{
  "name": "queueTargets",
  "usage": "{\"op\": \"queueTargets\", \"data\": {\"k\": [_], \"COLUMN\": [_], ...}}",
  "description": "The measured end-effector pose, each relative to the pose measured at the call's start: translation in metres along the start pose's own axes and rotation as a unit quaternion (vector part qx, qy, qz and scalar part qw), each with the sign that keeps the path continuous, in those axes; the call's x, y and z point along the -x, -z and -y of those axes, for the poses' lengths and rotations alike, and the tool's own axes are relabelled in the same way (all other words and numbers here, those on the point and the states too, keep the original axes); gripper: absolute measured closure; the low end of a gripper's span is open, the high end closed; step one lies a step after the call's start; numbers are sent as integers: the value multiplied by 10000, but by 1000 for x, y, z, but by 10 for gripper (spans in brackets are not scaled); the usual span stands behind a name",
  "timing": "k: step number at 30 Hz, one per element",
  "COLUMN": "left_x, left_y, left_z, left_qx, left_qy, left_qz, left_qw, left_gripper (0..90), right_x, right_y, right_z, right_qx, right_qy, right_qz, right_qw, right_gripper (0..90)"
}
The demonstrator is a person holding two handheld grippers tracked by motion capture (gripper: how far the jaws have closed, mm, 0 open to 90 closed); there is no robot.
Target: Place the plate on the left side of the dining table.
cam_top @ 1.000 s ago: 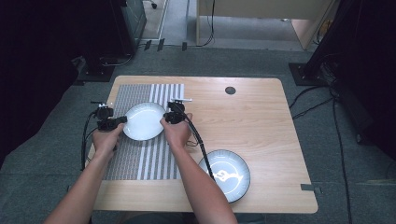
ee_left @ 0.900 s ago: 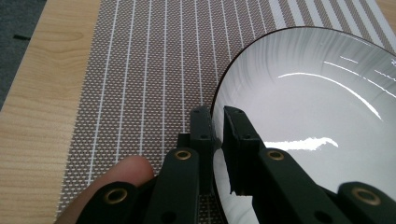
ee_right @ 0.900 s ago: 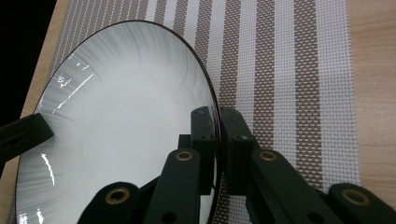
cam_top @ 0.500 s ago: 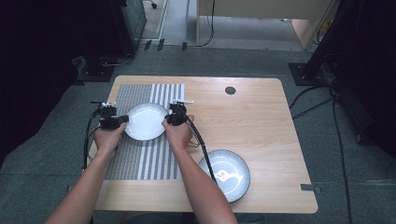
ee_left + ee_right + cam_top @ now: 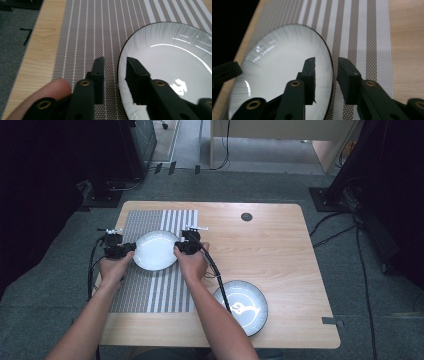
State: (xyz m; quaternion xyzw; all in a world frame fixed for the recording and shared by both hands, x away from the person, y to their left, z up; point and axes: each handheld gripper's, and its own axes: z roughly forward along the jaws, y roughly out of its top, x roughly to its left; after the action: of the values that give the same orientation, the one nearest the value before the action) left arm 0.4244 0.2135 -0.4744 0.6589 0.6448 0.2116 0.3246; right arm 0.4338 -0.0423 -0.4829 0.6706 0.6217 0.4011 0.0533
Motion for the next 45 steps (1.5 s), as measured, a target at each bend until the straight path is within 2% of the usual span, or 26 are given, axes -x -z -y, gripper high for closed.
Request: {"op": "queueTargets", "data": {"k": [2, 3, 4, 5, 6, 8, 9, 12, 15, 18, 23, 24, 25, 26, 27, 30, 32, 35, 36, 39, 40, 45], "left_x": [-1, -2, -3, -2, 0, 1, 3, 5, 9, 12, 14, 15, 16, 18, 18, 22, 23, 24, 25, 26, 28, 31], "left_y": [6, 9, 12, 14, 19, 21, 25, 29, 34, 38, 47, 49, 51, 54, 54, 60, 63, 68, 69, 74, 75, 81], "left_z": [-1, -1, -1, -1, 0, 0, 0, 0, 2, 4, 9, 10, 11, 14, 14, 20, 23, 28, 30, 36, 38, 49], "left_qx": [53, 73, 100, 101, 71, 62, 55, 54, 21, 20, 110, 123, 130, 135, 135, 134, 123, 147, 166, 195, 191, 180], "left_qy": [33, 64, 76, 43, -88, -132, -215, -256, -379, -419, -417, -427, -420, -472, -472, -612, -668, -712, -716, -691, -701, -782], "left_qz": [43, 112, 192, 244, 242, 288, 341, 458, 484, 458, 537, 558, 572, 591, 591, 617, 630, 636, 619, 646, 652, 717], "left_qw": [10000, 9999, 9997, 9996, 9996, 9995, 9992, 9986, 9981, 9981, 9976, 9975, 9974, 9970, 9970, 9961, 9957, 9953, 9954, 9953, 9952, 9942], "left_gripper": [618, 592, 547, 537, 524, 512, 466, 413, 329, 255, 213, 202, 202, 192, 189, 183, 179, 178, 177, 171, 168, 162], "right_x": [-1, -3, -5, -6, -6, -6, -4, -3, 1, 10, 22, 27, 27, 31, 31, 37, 46, 51, 57, 62, 68, 80], "right_y": [8, 12, 20, 24, 27, 31, 40, 48, 57, 70, 85, 93, 93, 100, 100, 109, 118, 124, 129, 134, 138, 147], "right_z": [-5, -7, -9, -9, -10, -11, -11, -10, -7, -3, -2, -2, -2, -1, -1, 0, 0, 1, 2, 2, 4, 7], "right_qx": [73, 123, 187, 188, 178, 153, 146, 189, 273, 444, 497, 575, 575, 587, 587, 629, 592, 593, 649, 680, 672, 698], "right_qy": [-49, 54, 327, 425, 463, 462, 447, 516, 837, 1202, 1191, 1246, 1246, 1381, 1381, 1565, 1589, 1562, 1537, 1519, 1520, 1541], "right_qz": [-72, -37, -48, -73, -134, -148, -149, -212, -121, -3, -165, -236, -236, -215, -215, -119, -108, -78, 43, 95, 134, 143], "right_qw": [9999, 9999, 9993, 9989, 9987, 9987, 9988, 9983, 9960, 9918, 9915, 9903, 9903, 9884, 9884, 9856, 9855, 9859, 9860, 9860, 9860, 9855], "right_gripper": [626, 606, 579, 567, 541, 519, 495, 468, 425, 355, 289, 283, 283, 283, 283, 284, 279, 272, 271, 271, 269, 262]}}
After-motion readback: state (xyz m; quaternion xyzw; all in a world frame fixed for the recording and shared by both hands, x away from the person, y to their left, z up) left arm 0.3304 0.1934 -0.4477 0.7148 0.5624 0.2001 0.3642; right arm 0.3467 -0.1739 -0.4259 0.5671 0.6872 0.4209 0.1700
